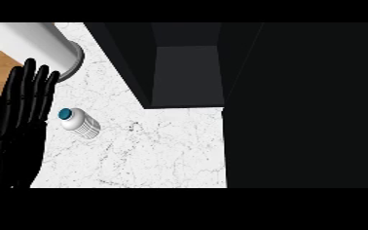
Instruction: Pick up the bottled water, place it into the cabinet and close the cabinet
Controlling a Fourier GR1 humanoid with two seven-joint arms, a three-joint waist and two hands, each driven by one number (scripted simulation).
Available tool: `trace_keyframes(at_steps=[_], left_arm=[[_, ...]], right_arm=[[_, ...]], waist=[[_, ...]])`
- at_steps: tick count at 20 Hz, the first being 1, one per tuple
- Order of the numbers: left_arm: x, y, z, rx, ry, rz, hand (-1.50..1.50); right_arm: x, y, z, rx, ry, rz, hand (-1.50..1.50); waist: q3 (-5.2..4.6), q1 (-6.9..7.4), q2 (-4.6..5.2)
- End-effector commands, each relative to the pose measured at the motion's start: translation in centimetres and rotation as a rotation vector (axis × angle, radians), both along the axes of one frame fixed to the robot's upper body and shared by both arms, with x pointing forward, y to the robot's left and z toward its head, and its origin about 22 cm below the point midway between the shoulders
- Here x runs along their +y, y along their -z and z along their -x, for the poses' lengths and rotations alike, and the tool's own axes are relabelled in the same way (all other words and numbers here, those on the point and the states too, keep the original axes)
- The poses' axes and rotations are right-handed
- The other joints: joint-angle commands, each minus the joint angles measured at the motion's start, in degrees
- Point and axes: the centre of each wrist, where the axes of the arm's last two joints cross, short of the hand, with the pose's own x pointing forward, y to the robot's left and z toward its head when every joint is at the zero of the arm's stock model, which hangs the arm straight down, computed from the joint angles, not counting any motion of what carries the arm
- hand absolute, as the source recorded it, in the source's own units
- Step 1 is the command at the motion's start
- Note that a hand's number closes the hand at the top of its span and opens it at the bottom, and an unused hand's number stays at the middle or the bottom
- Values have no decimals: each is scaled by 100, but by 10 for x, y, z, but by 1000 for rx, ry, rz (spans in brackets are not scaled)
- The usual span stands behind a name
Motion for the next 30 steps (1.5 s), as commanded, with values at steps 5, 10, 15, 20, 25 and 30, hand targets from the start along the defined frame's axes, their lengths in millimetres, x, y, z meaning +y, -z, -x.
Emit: trace_keyframes(at_steps=[5,10,15,20,25,30], left_arm=[[71,3,1,-9,-197,12,-150],[57,12,12,166,-138,252,-150],[62,-9,32,165,-142,245,-150],[77,-9,52,211,-165,247,-150],[72,-14,42,250,-165,252,-150],[95,7,49,287,-196,213,-150]], right_arm=[[1,-3,34,5,-42,43,-150],[21,-4,55,86,-291,29,-150],[25,-37,72,79,-302,20,-150],[38,-30,80,92,-301,36,-150],[41,-55,89,86,-304,22,-150],[46,-43,97,74,-297,0,-150]], waist=[[-3,122,-22],[1,126,-35],[0,145,-21],[0,150,-21],[-1,142,-13],[-2,127,-21]])
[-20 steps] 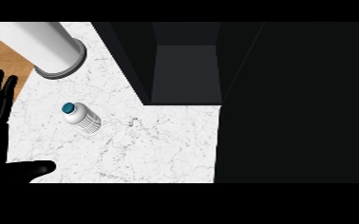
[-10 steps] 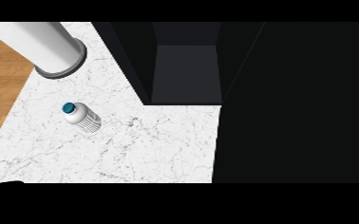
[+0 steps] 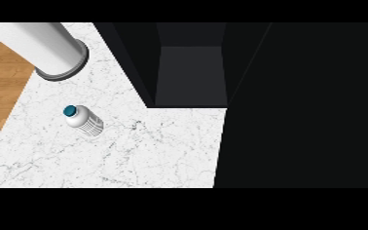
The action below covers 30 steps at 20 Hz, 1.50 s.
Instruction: Pick up the bottled water, place it into the cabinet and close the cabinet
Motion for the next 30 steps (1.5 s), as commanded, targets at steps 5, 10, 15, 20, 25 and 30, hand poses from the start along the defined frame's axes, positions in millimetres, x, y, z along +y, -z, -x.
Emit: trace_keyframes(at_steps=[5,10,15,20,25,30], left_arm=[[17,22,-14,77,12,-54,-150],[8,49,-41,128,-37,-56,-150],[25,80,-34,147,-61,-35,-150],[23,123,-34,222,-69,-34,-150],[42,151,-48,263,-66,-26,-150],[46,186,-52,319,-63,8,-150]], right_arm=[[8,-19,21,-27,16,0,-150],[11,-20,28,-20,27,6,-150],[-2,-20,21,-28,7,22,-150],[6,-25,25,-32,16,15,-150],[16,-19,18,-12,7,13,-150],[15,-19,19,-20,15,42,-150]], waist=[[-3,-22,0],[-4,-79,-2],[0,-41,3],[-4,-47,-2],[-4,-40,5],[-6,-66,6]])
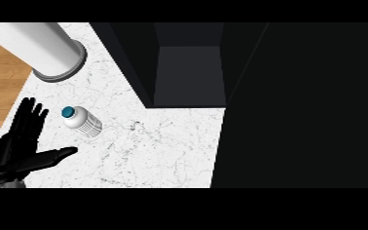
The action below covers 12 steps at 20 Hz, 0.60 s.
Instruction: Pick up the bottled water, place it into the cabinet and close the cabinet
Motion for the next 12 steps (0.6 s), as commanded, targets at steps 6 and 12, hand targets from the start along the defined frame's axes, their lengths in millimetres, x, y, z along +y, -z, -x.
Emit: trace_keyframes(at_steps=[6,12], left_arm=[[12,49,-11,45,26,45,-150],[10,93,-8,15,5,52,-150]], right_arm=[[-7,-11,13,-67,50,38,-150],[-8,-18,4,-77,60,30,-150]], waist=[[3,-3,3],[-7,-22,25]])
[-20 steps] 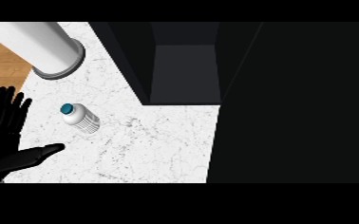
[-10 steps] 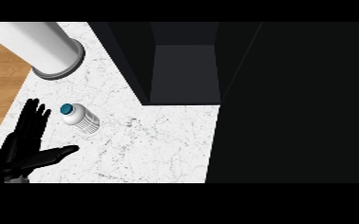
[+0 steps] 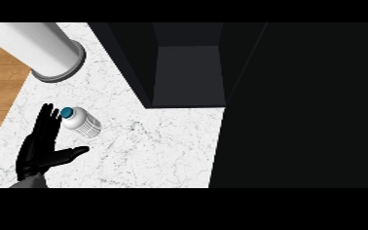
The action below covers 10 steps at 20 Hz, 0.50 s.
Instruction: Pick up the bottled water, place it into the cabinet and close the cabinet
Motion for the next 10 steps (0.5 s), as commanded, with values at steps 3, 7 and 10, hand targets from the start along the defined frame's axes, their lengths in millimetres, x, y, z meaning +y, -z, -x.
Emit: trace_keyframes(at_steps=[3,7,10], left_arm=[[1,28,-1,-26,-11,28,-150],[9,39,-2,-27,-34,10,-150],[4,30,-26,-77,-25,41,-150]], right_arm=[[-2,-9,19,-59,50,23,-150],[-14,-17,23,-39,42,26,-150],[-11,-15,16,-50,40,28,-150]], waist=[[2,1,-2],[-4,-36,14],[-2,-16,12]])
